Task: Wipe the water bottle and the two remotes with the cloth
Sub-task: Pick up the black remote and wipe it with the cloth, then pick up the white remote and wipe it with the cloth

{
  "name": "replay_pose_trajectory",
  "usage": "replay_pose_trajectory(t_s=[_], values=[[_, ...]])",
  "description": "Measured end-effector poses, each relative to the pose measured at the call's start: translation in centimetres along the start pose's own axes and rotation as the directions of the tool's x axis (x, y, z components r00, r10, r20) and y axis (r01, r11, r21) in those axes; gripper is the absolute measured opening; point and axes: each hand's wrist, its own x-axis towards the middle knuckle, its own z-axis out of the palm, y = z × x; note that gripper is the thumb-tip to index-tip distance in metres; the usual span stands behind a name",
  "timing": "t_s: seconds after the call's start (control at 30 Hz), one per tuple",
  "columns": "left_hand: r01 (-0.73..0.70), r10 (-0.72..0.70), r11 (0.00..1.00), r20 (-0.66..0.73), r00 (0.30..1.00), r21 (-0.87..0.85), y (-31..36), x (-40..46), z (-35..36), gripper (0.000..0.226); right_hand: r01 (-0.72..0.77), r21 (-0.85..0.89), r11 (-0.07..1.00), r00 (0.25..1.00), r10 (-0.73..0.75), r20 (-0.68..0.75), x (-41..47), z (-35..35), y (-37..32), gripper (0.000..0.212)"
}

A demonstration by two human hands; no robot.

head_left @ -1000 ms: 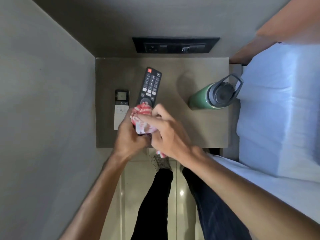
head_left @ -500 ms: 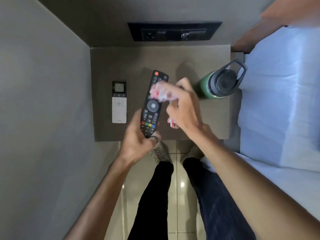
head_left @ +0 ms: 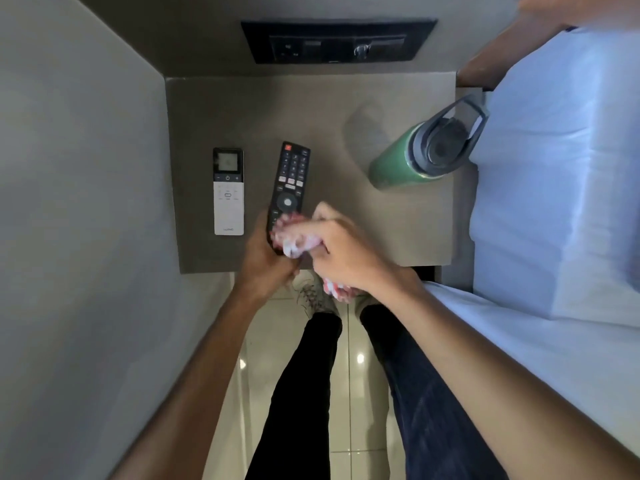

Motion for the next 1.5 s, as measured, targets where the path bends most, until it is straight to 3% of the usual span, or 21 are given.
replay_pose_trajectory(t_s=[0.07, 0.1, 0.13, 0.17, 0.23, 0.27, 0.37, 0.53, 0.7, 0.77, 0.83, 0.9, 0.97, 1.03, 1.13, 1.2, 1.27, 1.37, 1.43, 1.5], values=[[-0.032, 0.033, 0.999, -0.041, 0.999, 0.041, -1.0, 1.2, 0.8, 0.064, -0.158, 0.325, 0.932, 0.986, 0.129, 0.109, -1.0, -1.0, 2.1, 0.039], [-0.04, 0.046, 0.997, -0.075, 0.996, 0.071, -1.4, 1.9, 1.5, 0.07, -0.283, 0.586, 0.759, 0.959, 0.236, 0.158, -1.7, -1.6, 3.0, 0.03], [-0.049, 0.059, 0.993, -0.104, 0.993, 0.105, -1.8, 2.5, 2.3, 0.074, -0.369, 0.782, 0.503, 0.919, 0.323, 0.226, -2.5, -2.2, 4.1, 0.025], [-0.068, 0.088, 0.985, -0.126, 0.988, 0.156, -2.2, 3.1, 3.1, 0.075, -0.39, 0.881, 0.268, 0.892, 0.347, 0.289, -3.3, -2.6, 5.1, 0.025], [-0.097, 0.151, 0.948, -0.158, 0.976, 0.303, -3.8, 4.7, 5.2, 0.075, -0.376, 0.926, 0.046, 0.888, 0.304, 0.345, -4.4, -2.3, 7.6, 0.037], [-0.097, 0.169, 0.926, -0.172, 0.97, 0.364, -4.6, 5.7, 6.3, 0.075, -0.375, 0.927, 0.016, 0.887, 0.297, 0.354, -4.9, -1.9, 8.8, 0.042], [-0.08, 0.186, 0.89, -0.198, 0.962, 0.449, -5.0, 6.9, 7.6, 0.078, -0.355, 0.935, 0.004, 0.869, 0.37, 0.329, -5.4, -1.1, 9.2, 0.03], [-0.041, 0.225, 0.831, -0.267, 0.937, 0.554, -5.2, 8.2, 8.1, 0.082, -0.295, 0.953, -0.076, 0.826, 0.481, 0.294, -4.8, -0.2, 8.4, 0.038], [0.012, 0.188, 0.839, -0.311, 0.932, 0.545, -4.4, 7.7, 8.5, 0.085, -0.288, 0.957, 0.023, 0.776, 0.591, 0.219, -3.5, -0.3, 8.4, 0.031], [0.028, 0.156, 0.893, -0.366, 0.917, 0.45, -3.8, 6.3, 8.1, 0.069, -0.304, 0.95, 0.078, 0.777, 0.598, 0.199, -3.3, -0.2, 8.2, 0.028], [0.074, -0.013, 0.984, -0.345, 0.938, 0.162, -2.2, 3.8, 7.2, 0.049, -0.315, 0.941, 0.125, 0.786, 0.59, 0.185, -3.1, -0.3, 7.5, 0.026], [0.199, -0.205, 0.978, -0.115, 0.972, -0.066, -0.4, 1.1, 6.1, 0.047, -0.323, 0.922, 0.213, 0.803, 0.577, 0.148, -2.8, -0.4, 6.7, 0.023], [0.237, -0.23, 0.964, 0.072, 0.971, -0.12, 0.7, -1.4, 5.2, 0.041, -0.298, 0.918, 0.262, 0.826, 0.553, 0.11, -2.4, -0.4, 5.9, 0.02], [0.216, -0.205, 0.943, 0.07, 0.976, -0.252, 1.4, -2.8, 4.8, 0.032, -0.23, 0.957, 0.176, 0.841, 0.531, 0.105, -2.1, -0.4, 5.1, 0.033], [0.137, -0.145, 0.902, 0.014, 0.989, -0.409, 2.1, -3.4, 4.6, 0.032, -0.087, 0.985, -0.15, 0.869, 0.473, 0.148, -1.8, 0.4, 4.0, 0.084], [0.009, -0.019, 0.963, -0.036, 0.999, -0.271, 2.2, -3.2, 4.3, 0.036, -0.04, 0.963, -0.268, 0.89, 0.429, 0.156, -1.5, 1.3, 3.0, 0.106], [-0.11, 0.108, 0.994, -0.082, 0.991, -0.018, 1.7, -2.9, 3.9, 0.037, -0.005, 0.939, -0.343, 0.914, 0.379, 0.143, -1.0, 2.2, 2.3, 0.113], [-0.183, 0.236, 0.969, -0.389, 0.89, 0.168, 0.4, -0.4, 2.1, 0.037, 0.041, 0.903, -0.427, 0.949, 0.299, 0.098, 0.2, 2.8, 2.1, 0.107], [-0.045, 0.199, 0.959, -0.558, 0.805, 0.278, -0.7, 2.9, -0.2, 0.045, 0.046, 0.894, -0.446, 0.968, 0.243, 0.071, 1.0, 2.8, 2.1, 0.097], [0.224, 0.112, 0.868, -0.615, 0.781, 0.443, -1.7, 6.5, -2.7, 0.067, 0.019, 0.901, -0.434, 0.981, 0.183, 0.068, 1.9, 2.6, 2.2, 0.088]])
